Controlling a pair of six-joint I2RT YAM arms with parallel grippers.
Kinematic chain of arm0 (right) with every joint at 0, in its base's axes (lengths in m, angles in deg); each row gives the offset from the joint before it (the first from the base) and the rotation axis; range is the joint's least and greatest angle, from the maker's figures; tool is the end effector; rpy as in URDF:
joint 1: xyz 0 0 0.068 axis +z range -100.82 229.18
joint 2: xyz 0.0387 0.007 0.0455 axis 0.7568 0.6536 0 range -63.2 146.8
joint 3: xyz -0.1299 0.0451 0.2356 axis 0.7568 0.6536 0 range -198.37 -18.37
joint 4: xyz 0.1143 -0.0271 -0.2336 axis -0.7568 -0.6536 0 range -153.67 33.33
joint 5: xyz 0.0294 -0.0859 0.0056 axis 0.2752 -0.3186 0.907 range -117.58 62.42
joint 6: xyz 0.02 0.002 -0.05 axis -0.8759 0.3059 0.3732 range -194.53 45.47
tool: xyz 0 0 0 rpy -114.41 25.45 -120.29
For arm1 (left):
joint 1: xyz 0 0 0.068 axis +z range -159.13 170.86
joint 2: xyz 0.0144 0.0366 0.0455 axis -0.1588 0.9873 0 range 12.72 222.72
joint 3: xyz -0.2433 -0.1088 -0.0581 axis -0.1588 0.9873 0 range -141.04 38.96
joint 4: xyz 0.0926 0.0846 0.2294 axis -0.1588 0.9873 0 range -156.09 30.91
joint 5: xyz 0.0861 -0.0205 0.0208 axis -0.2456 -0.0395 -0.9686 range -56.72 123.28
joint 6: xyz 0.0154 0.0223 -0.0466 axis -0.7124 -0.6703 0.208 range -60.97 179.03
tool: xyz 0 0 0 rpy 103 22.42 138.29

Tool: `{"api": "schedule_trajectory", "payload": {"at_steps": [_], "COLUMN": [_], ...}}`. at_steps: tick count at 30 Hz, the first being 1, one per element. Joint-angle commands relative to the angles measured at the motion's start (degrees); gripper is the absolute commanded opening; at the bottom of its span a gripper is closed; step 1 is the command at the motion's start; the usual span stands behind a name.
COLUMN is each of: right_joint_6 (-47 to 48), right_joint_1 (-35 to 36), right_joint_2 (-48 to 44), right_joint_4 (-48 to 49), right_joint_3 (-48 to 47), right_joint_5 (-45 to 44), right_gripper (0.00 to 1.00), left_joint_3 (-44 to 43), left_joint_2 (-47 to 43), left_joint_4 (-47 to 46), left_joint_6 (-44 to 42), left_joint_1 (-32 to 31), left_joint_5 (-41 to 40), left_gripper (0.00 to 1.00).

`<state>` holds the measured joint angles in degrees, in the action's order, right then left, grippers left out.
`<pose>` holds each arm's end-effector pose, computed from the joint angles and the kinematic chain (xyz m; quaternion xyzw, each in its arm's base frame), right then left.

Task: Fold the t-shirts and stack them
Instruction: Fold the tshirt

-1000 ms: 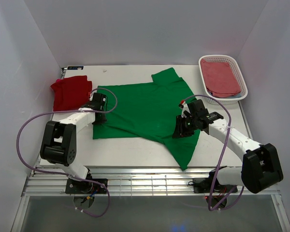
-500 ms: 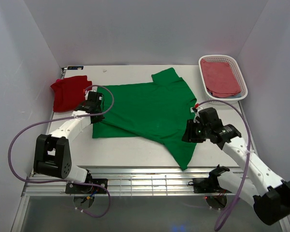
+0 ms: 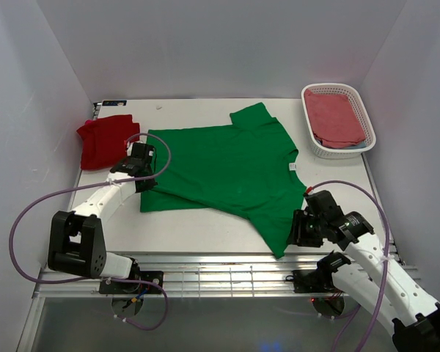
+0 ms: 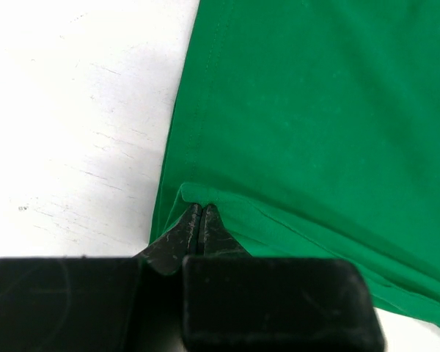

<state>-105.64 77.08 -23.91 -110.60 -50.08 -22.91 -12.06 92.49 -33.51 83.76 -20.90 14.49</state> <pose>0.1037 0.0580 0.2115 0.0171 0.9684 0.1554 0.1945 0.2652 -0.0435 0.2135 -0.1481 0.9452 0.0737 0.2815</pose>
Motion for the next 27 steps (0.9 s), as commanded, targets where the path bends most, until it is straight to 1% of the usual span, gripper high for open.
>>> {"api": "schedule_trajectory", "payload": {"at_steps": [1, 5, 9, 14, 27], "right_joint_6": [-0.8, -0.35, -0.26, -0.79, -2.46], "right_joint_1": [0.75, 1.19, 1.63, 2.25, 4.79], "right_joint_2": [1.66, 3.86, 4.83, 5.97, 12.74], "right_joint_4": [-0.13, 1.98, 5.58, 7.61, 14.82], "right_joint_3": [-0.73, 0.94, 4.54, 4.98, 6.48], "right_joint_5": [0.08, 2.01, 4.21, 4.12, 4.83], "right_gripper": [0.48, 0.47, 0.47, 0.47, 0.47], "left_joint_3": [-0.21, -1.0, -1.36, -1.36, -1.53], "left_joint_2": [-3.21, -3.3, -3.21, -2.86, -2.16], "left_joint_4": [0.2, 0.56, 0.73, 0.65, 0.56], "left_joint_6": [0.49, 0.49, 0.58, 0.67, 0.32], "left_joint_1": [0.26, 0.26, 0.26, 0.26, 0.26], "left_joint_5": [0.06, 0.07, 0.15, 0.24, -0.2], "left_gripper": [0.02, 0.02, 0.03, 0.02, 0.02]}}
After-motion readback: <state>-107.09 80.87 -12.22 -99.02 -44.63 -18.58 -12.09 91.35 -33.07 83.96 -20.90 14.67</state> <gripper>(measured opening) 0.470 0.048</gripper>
